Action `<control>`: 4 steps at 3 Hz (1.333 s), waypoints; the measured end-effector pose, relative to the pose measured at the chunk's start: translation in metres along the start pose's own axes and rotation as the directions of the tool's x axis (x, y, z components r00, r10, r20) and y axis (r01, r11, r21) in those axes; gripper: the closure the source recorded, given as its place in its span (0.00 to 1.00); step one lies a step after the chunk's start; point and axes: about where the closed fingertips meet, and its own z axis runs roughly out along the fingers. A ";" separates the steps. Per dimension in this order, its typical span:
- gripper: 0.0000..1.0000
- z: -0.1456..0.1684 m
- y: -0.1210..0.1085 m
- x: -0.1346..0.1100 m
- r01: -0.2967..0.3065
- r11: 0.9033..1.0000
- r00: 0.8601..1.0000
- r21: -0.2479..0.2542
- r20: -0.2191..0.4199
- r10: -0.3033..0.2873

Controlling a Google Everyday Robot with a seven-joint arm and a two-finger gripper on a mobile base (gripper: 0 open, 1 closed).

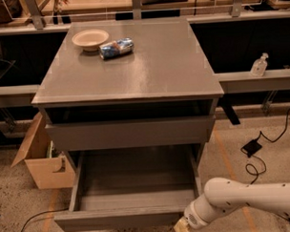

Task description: Close middle drawer

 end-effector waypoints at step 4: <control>1.00 -0.006 -0.030 -0.059 0.042 0.983 0.964 0.176 0.251 -0.086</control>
Offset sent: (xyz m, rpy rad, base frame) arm 0.0216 0.0023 -0.0016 0.0192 -0.0986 -0.0380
